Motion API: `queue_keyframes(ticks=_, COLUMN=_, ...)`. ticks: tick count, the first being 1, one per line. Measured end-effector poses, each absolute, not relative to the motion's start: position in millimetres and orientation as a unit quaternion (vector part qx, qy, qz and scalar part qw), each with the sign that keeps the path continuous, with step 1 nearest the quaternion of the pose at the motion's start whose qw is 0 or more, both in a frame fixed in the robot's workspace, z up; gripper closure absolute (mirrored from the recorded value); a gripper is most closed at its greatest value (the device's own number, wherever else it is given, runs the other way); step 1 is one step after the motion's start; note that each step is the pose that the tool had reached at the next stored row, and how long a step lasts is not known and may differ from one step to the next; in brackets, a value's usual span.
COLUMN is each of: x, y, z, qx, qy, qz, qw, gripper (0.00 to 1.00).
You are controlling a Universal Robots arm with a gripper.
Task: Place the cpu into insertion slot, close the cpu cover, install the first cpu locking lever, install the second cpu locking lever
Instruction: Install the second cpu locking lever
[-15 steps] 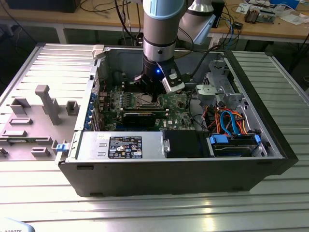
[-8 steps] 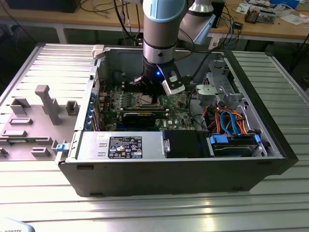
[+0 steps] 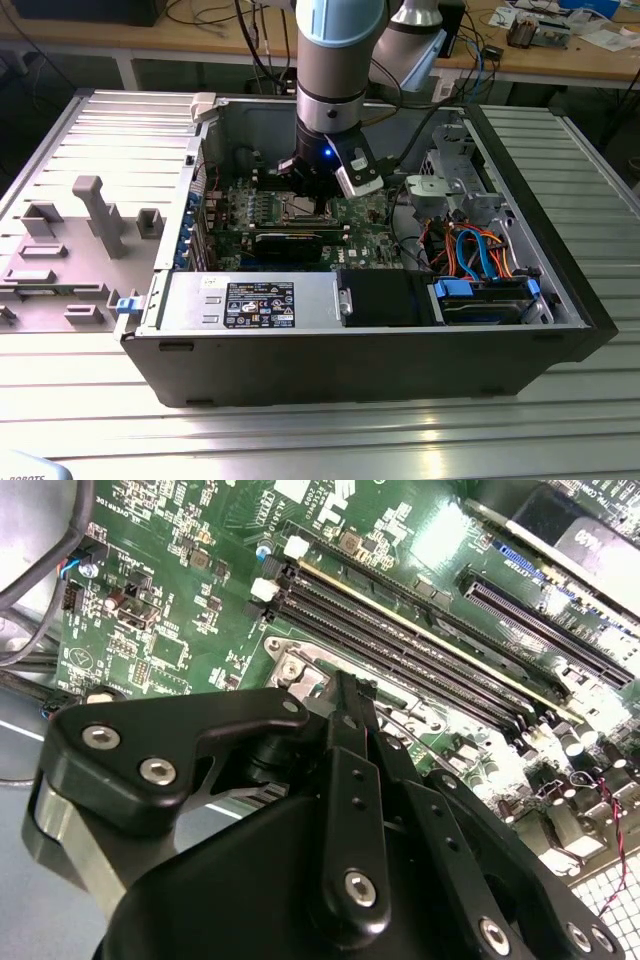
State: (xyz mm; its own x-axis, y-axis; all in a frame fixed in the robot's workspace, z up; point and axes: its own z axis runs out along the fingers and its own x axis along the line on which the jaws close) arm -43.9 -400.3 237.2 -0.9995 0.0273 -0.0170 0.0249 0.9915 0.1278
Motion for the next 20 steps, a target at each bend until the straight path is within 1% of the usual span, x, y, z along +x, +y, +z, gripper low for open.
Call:
queue_keyframes(ticks=11, x=-44.0, y=-400.8, z=237.2, qx=0.013, qy=0.998, qz=0.064, qw=0.009, gripper=0.89)
queue_keyframes(ticks=12, x=-43.9, y=-403.2, z=237.2, qx=0.013, qy=0.997, qz=0.071, qw=0.009, gripper=0.89)
queue_keyframes(ticks=13, x=-43.9, y=-406.6, z=237.1, qx=0.013, qy=0.996, qz=0.084, qw=0.007, gripper=0.89)
queue_keyframes(ticks=14, x=-44.2, y=-408.8, z=237.1, qx=0.014, qy=0.996, qz=0.091, qw=0.006, gripper=0.89)
queue_keyframes(ticks=16, x=-45.8, y=-411.5, z=236.9, qx=0.014, qy=0.995, qz=0.097, qw=0.005, gripper=0.89)
queue_keyframes(ticks=20, x=-49.0, y=-418.9, z=236.5, qx=0.014, qy=0.995, qz=0.097, qw=0.001, gripper=0.89)
